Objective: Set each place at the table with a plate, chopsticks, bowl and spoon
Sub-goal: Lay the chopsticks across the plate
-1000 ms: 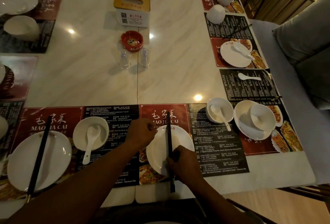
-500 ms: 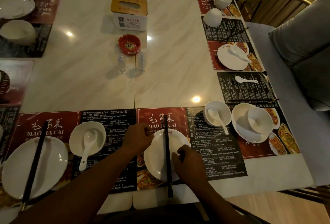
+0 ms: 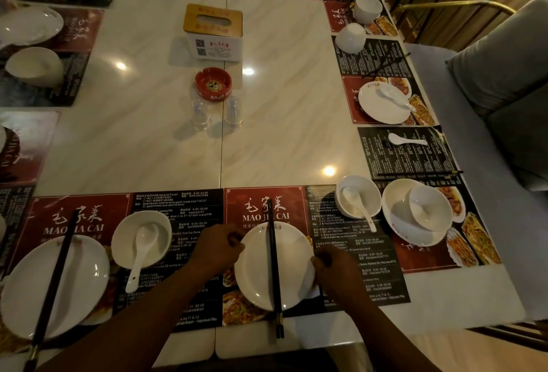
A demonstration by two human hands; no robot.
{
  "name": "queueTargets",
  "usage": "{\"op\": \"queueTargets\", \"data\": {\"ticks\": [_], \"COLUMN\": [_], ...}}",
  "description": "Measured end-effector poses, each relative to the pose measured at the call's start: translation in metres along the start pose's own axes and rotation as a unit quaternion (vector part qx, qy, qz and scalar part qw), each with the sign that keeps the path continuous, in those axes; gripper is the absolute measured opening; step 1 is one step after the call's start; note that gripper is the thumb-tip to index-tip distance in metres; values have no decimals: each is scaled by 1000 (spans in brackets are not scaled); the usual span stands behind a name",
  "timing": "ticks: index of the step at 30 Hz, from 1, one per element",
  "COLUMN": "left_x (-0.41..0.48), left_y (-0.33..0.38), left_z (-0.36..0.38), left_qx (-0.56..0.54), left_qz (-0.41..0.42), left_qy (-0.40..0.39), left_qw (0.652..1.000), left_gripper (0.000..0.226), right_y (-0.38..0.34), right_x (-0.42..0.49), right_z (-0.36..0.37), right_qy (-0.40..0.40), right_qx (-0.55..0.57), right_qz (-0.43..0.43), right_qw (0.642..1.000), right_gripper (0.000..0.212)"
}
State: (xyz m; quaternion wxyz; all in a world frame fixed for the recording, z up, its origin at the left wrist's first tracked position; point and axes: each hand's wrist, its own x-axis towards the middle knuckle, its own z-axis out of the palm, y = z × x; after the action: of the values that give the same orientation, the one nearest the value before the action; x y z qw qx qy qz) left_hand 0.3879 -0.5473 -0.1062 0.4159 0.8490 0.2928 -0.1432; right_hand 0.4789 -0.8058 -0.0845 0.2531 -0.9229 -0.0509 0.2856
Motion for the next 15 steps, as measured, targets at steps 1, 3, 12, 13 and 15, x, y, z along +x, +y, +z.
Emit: {"op": "queueTargets", "data": {"ticks": [1, 3, 12, 13, 15], "left_x": [0, 0, 1, 2, 6], "left_y": [0, 0, 11, 16, 30], "left_z": [0, 0, 1, 0, 0], "left_qx": [2, 5, 21, 16, 11], "left_qz": [-3, 0, 10, 16, 34], "left_qy": [1, 3, 73, 100, 142], "left_qw": [1000, 1000, 997, 995, 989], "left_gripper": [23, 22, 17, 17, 16], "right_y": [0, 2, 17, 25, 42], "right_x": [1, 2, 3, 3, 1], "right_z": [0, 0, -16, -24, -45], "right_qy": [-2, -4, 13, 29, 73], "right_qx": [1, 9, 1, 6, 40], "right_qz": [2, 3, 13, 29, 60], "right_qw": [1000, 1000, 1000, 999, 995], "right_gripper": [16, 16, 6, 6, 8]}}
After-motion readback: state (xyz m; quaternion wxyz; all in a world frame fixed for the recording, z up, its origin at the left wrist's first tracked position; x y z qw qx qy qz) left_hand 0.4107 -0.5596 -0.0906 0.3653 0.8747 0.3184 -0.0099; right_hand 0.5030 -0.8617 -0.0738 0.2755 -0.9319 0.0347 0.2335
